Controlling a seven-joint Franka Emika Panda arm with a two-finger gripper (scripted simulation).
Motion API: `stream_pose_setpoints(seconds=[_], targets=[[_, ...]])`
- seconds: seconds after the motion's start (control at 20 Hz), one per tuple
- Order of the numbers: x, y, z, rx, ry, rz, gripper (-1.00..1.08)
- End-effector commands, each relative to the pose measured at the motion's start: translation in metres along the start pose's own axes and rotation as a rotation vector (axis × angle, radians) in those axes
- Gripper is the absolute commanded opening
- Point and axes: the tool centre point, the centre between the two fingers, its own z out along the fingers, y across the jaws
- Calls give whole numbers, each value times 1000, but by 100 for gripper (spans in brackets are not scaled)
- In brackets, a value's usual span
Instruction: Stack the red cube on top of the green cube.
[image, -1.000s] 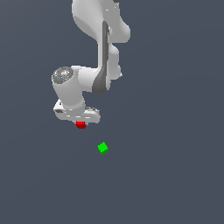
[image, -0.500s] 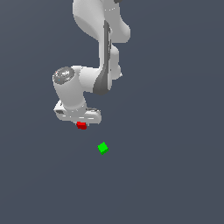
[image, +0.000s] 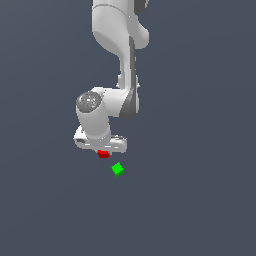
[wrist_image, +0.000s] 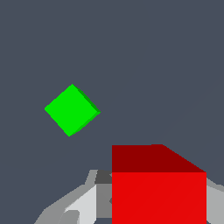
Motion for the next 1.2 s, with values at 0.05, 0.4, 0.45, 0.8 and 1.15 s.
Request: stream_pose_setpoints(seconds=[0.05, 0.4, 0.45, 0.8, 1.15], targets=[[16, -24, 11, 0, 1, 0, -100], [39, -53, 25, 0, 0, 0, -100], [41, -56, 26, 0, 0, 0, -100], [48, -64, 30, 0, 0, 0, -100], [48, -64, 30, 0, 0, 0, 100]])
